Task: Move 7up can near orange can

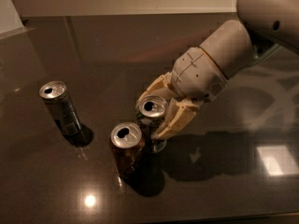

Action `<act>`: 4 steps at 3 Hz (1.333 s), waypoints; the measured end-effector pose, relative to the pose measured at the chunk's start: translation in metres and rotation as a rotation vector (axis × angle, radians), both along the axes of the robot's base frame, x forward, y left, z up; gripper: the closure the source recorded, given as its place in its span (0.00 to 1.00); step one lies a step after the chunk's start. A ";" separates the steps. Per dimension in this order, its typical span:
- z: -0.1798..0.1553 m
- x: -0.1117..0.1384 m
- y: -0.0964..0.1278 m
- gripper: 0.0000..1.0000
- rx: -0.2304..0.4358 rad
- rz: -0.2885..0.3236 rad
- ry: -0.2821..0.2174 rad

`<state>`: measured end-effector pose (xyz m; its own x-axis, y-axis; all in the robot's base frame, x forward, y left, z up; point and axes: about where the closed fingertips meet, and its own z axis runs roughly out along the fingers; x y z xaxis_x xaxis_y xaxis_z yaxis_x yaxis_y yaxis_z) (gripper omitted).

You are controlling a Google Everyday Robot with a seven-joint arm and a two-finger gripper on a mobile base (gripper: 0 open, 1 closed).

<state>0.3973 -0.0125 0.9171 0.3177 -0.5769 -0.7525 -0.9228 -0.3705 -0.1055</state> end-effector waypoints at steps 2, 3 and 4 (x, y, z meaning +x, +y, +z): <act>-0.017 -0.006 0.001 0.59 -0.050 0.013 -0.026; -0.024 -0.003 0.000 0.36 -0.070 0.000 0.002; -0.023 -0.004 0.001 0.12 -0.071 0.000 -0.003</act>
Offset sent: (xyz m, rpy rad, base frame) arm -0.0068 -0.0028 -0.0280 -0.0947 -0.0201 0.0120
